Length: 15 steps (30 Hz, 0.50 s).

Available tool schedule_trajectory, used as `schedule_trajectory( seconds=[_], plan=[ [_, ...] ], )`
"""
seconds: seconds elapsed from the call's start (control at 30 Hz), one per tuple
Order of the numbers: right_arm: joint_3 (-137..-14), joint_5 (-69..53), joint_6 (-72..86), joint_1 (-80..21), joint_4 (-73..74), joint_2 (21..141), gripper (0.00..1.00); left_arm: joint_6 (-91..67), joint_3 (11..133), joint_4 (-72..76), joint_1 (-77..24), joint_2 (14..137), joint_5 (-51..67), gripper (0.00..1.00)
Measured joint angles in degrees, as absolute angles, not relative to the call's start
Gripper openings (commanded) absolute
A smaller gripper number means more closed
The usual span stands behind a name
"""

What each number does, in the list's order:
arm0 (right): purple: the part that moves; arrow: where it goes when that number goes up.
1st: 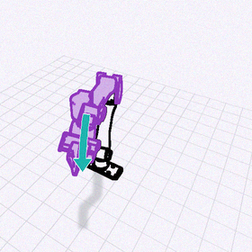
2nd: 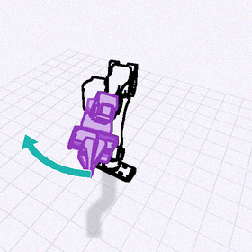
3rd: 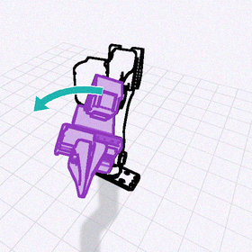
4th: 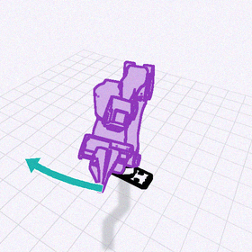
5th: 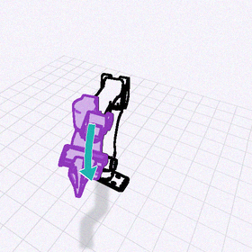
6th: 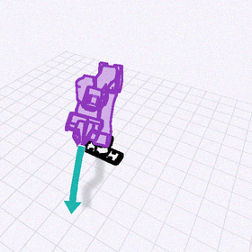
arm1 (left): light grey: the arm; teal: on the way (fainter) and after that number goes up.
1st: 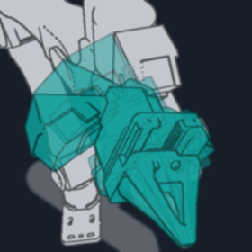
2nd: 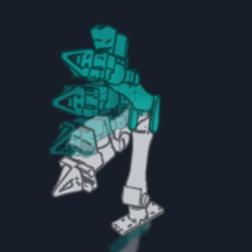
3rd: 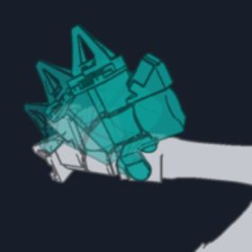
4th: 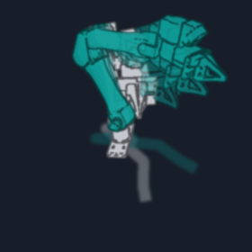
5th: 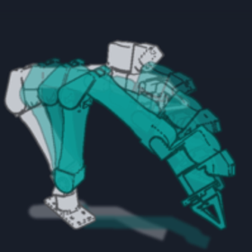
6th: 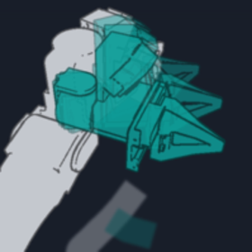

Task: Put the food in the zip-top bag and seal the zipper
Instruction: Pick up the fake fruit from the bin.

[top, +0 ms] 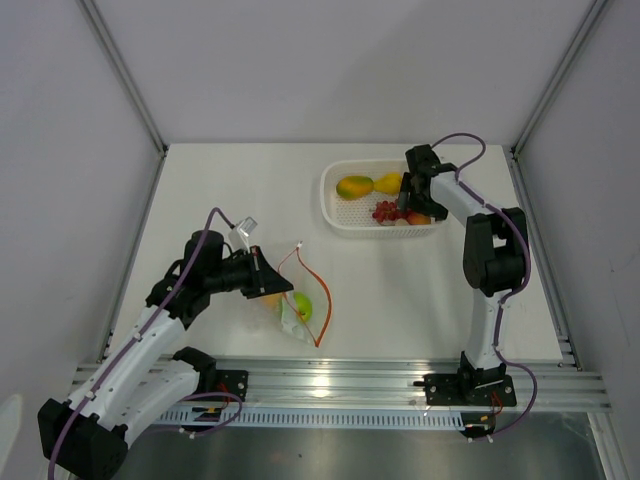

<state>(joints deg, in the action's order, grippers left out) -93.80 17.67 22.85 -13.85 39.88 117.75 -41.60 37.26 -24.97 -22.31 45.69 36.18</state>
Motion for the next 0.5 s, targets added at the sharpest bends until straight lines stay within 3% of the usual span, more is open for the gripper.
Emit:
schedule_trajectory(
  seconds=[0.27, 0.5],
  plan=[
    [-93.2, 16.8, 22.8, -13.8, 38.7, 119.0, 0.74, -41.6, 37.3, -25.0, -22.3, 45.7, 36.2, 0.00],
    [-93.2, 16.3, 22.4, -13.8, 37.7, 119.9, 0.40, -41.6, 37.3, -25.0, -22.3, 45.7, 36.2, 0.01]
  ],
)
